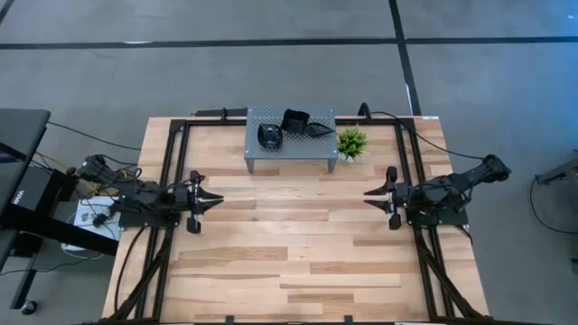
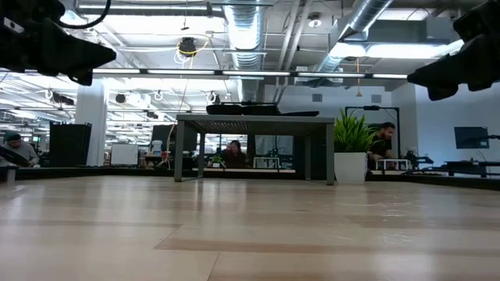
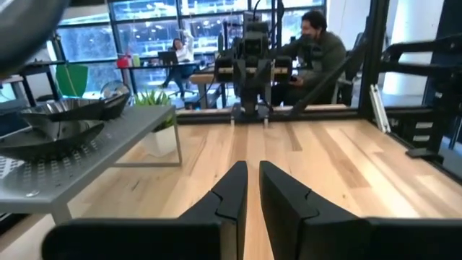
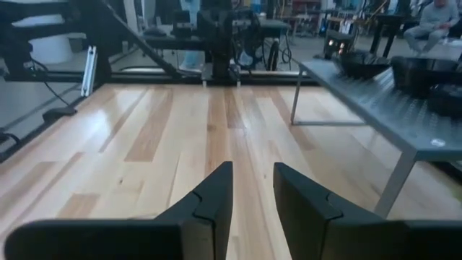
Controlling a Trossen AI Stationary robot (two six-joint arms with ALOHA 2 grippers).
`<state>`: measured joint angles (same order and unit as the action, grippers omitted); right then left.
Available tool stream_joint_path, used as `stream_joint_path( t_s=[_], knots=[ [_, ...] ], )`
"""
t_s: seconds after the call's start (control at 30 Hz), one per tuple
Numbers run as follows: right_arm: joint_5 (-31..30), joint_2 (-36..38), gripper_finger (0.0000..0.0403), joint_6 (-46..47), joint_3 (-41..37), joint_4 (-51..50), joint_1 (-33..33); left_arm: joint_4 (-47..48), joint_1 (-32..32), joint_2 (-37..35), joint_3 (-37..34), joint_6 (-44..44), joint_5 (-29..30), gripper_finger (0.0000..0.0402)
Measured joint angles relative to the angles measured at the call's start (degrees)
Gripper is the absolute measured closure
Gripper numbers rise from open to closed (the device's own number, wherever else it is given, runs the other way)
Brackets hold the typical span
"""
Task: Pick & Place Mini shaped plates
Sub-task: Return to Home Position
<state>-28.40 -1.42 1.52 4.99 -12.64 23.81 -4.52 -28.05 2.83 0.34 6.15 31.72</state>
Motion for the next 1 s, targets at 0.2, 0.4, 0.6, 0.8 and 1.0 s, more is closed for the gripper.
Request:
stream_joint_path(
  t_s=[0.2, 0.4, 0.6, 0.8, 1.0],
  knots=[
    [-0.01, -0.42, 0.0308, -0.01, 0.00, -0.08, 0.00, -0.18, 0.00, 2.19, 0.00, -0.02, 0.03, 0.0362],
    [-0.02, -0.40, 0.0308, 4.05, -0.09, 2.63, 0.00, -0.38, 0.00, 4.57, 0.00, -0.02, 0.16, 0.0362],
    [-0.02, -0.44, 0.0308, 4.40, -0.13, 2.15, 0.00, -0.46, 0.00, 6.68, 0.00, -0.02, 0.16, 0.0362],
    [-0.02, -0.44, 0.0308, 4.54, -0.13, 2.19, 0.00, -0.69, 0.00, 8.53, 0.00, -0.02, 0.16, 0.0362],
    [-0.02, -0.44, 0.0308, 4.55, -0.13, 2.19, 0.00, -0.72, 0.00, 9.95, 0.00, -0.02, 0.16, 0.0362]
  ],
)
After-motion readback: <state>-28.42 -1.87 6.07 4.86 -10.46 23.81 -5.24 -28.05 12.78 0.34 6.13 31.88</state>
